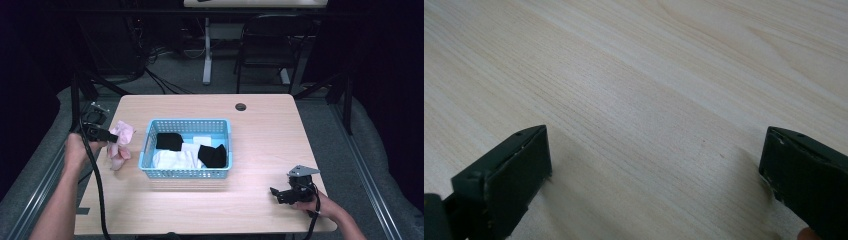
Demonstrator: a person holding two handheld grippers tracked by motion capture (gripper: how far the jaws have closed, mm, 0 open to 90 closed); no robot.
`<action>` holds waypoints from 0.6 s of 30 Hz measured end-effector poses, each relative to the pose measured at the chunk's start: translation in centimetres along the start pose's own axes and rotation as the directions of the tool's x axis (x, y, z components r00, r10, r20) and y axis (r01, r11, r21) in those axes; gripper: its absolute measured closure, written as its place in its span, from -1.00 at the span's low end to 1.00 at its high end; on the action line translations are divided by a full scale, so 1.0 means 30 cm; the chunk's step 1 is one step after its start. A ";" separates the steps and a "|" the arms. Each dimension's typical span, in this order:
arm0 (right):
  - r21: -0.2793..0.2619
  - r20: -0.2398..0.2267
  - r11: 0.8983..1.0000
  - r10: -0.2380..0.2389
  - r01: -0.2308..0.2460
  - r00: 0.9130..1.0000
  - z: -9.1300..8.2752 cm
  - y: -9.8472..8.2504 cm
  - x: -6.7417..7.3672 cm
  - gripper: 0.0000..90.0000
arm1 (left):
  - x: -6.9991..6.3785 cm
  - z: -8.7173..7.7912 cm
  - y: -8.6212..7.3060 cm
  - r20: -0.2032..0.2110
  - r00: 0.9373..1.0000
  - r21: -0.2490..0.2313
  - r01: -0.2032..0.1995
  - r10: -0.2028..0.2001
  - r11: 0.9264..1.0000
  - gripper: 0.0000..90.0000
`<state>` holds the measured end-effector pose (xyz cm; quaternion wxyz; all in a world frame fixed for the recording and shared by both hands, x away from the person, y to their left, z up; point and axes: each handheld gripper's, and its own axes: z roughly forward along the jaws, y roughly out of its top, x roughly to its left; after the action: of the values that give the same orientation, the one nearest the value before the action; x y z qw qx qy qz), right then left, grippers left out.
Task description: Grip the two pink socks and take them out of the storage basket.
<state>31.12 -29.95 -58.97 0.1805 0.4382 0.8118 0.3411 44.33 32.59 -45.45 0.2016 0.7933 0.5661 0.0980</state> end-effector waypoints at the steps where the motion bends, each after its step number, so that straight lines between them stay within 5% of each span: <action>1: 0.003 0.000 1.000 -0.001 0.001 1.000 -0.001 0.000 0.000 -1.00 | 0.001 0.011 -0.003 0.001 1.000 0.005 0.001 -0.001 1.000 0.86; 10: 0.003 0.000 1.000 -0.002 0.002 1.000 -0.001 0.000 0.000 -1.00 | 0.015 0.101 -0.020 0.046 0.998 0.023 0.045 -0.046 0.999 0.85; 18: 0.001 0.003 1.000 -0.001 0.001 1.000 0.000 0.000 0.000 -1.00 | 0.003 0.135 -0.010 0.056 0.998 0.046 0.039 -0.041 0.998 0.79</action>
<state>31.12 -29.96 -58.96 0.1816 0.4384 0.8120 0.3399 45.65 31.92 -49.22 0.2016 0.7886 0.5780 0.0587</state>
